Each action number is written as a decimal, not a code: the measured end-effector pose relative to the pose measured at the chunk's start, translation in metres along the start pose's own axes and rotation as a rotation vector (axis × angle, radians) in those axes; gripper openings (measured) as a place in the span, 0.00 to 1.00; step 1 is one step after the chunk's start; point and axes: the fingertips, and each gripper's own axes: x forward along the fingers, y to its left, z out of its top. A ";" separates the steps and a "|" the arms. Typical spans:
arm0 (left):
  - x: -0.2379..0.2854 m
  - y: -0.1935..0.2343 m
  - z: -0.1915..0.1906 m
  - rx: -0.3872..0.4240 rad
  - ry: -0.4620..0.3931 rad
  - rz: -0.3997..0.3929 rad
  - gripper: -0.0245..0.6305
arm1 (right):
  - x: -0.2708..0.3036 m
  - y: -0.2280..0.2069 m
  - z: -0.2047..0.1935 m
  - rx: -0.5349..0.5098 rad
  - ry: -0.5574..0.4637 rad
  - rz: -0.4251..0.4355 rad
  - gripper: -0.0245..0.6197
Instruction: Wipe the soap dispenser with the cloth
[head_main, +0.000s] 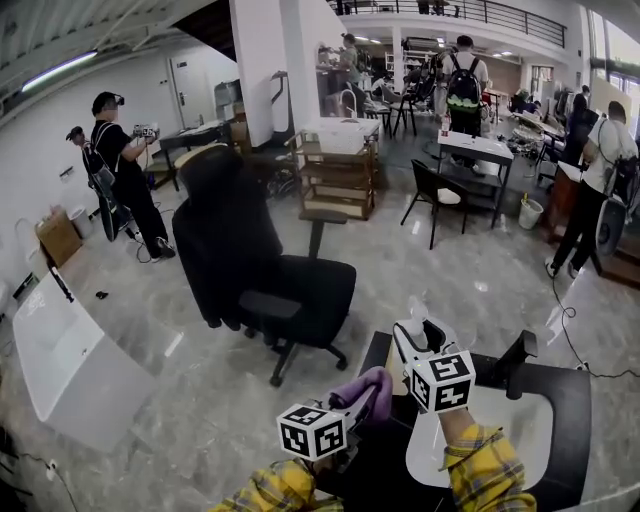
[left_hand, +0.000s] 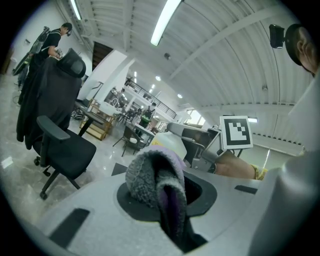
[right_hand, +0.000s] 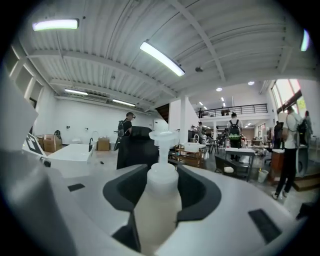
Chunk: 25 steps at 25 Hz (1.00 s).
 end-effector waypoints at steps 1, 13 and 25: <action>0.000 -0.001 0.001 0.003 -0.004 -0.002 0.11 | 0.000 0.000 0.000 0.004 0.001 -0.020 0.31; -0.005 -0.011 0.028 0.041 -0.079 -0.025 0.11 | -0.015 0.005 0.007 0.120 -0.039 -0.010 0.31; 0.023 -0.041 0.055 0.164 -0.130 -0.083 0.11 | -0.084 -0.019 -0.008 0.242 -0.120 -0.079 0.31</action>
